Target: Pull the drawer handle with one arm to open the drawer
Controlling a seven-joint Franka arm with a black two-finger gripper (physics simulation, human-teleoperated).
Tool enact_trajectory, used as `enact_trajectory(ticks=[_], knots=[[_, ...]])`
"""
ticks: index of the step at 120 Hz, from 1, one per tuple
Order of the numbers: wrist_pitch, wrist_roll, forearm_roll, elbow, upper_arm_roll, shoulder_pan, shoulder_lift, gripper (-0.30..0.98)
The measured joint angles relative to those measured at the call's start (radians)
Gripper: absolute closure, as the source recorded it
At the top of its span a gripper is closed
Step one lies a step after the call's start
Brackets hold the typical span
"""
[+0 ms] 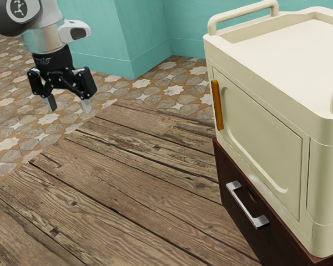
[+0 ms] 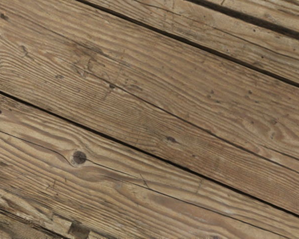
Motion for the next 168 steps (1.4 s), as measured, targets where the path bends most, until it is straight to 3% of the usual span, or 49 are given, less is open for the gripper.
enact_trajectory(ticks=[22,34,45,100,112,133,151,168], knots=[[-0.007,-0.013,-0.006,0.011,0.002,-0.003,-0.002,0.0],[-0.028,-0.025,-0.014,0.178,0.003,-0.002,-0.036,0.0],[-0.04,-0.034,-0.002,0.232,-0.006,-0.011,-0.078,0.0],[-0.027,-0.063,0.0,0.211,-0.004,0.0,-0.078,0.0],[-0.015,-0.077,-0.024,0.091,-0.019,0.005,-0.104,0.0],[0.149,-0.158,-0.037,-0.44,-0.108,-0.004,-0.44,0.0],[0.293,-0.239,-0.065,-0.78,-0.201,0.011,-0.628,0.0],[0.403,-0.331,-0.145,-0.91,-0.208,0.014,-0.693,0.0]])
